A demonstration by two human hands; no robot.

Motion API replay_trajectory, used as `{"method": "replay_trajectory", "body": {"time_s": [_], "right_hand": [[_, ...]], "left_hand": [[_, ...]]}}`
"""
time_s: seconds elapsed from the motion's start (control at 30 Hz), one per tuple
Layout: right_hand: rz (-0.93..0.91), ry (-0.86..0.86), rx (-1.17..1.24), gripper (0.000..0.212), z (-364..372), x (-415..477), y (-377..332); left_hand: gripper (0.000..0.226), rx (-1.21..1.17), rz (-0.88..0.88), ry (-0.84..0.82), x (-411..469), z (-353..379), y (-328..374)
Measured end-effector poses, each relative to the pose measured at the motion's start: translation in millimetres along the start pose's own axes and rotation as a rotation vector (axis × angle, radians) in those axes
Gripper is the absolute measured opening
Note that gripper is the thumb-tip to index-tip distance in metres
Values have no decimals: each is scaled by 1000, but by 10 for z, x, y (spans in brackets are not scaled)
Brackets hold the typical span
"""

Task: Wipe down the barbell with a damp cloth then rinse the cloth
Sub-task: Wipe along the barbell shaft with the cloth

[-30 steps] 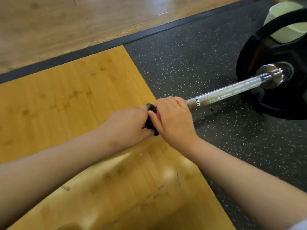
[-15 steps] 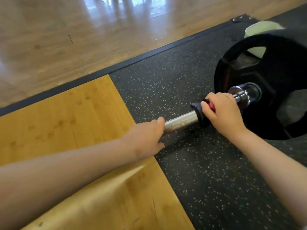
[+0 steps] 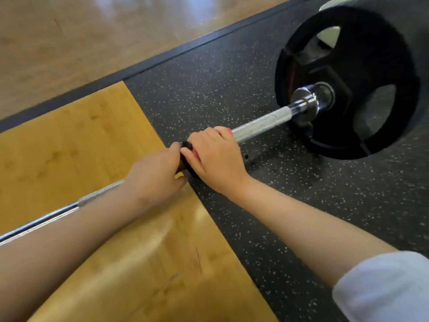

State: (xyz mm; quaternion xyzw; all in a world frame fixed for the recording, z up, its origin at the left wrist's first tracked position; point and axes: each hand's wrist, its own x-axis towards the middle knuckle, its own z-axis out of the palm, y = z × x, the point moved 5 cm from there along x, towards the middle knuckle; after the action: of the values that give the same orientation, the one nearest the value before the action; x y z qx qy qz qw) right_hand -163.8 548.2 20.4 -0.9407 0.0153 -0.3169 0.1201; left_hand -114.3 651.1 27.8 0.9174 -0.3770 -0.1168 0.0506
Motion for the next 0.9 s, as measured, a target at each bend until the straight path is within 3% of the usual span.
{"method": "replay_trajectory", "body": {"time_s": [0.1, 0.3, 0.4, 0.53, 0.6, 0.67, 0.8, 0.9], "right_hand": [[-41, -61, -9, 32, -94, 15, 215], [355, -47, -71, 26, -522, -15, 1353], [418, -38, -82, 33, -449, 13, 1246], [234, -64, -64, 30, -195, 18, 477], [116, -42, -38, 26, -95, 21, 154], [22, -38, -33, 27, -62, 43, 72], [-44, -81, -7, 27, -131, 75, 320], [82, -91, -48, 27, -269, 86, 654]], "left_hand": [[30, 106, -18, 206, -10, 16, 97], [25, 137, -51, 228, 63, 49, 25], [25, -27, -31, -56, 213, 80, -32], [31, -498, -85, -618, 301, 107, -63], [31, -575, -92, -678, 292, 103, -53], [27, -475, -126, -525, 293, 87, -48], [21, 154, -56, 97, 161, -30, 115], [27, 196, -39, 195, 61, 50, 166]]}}
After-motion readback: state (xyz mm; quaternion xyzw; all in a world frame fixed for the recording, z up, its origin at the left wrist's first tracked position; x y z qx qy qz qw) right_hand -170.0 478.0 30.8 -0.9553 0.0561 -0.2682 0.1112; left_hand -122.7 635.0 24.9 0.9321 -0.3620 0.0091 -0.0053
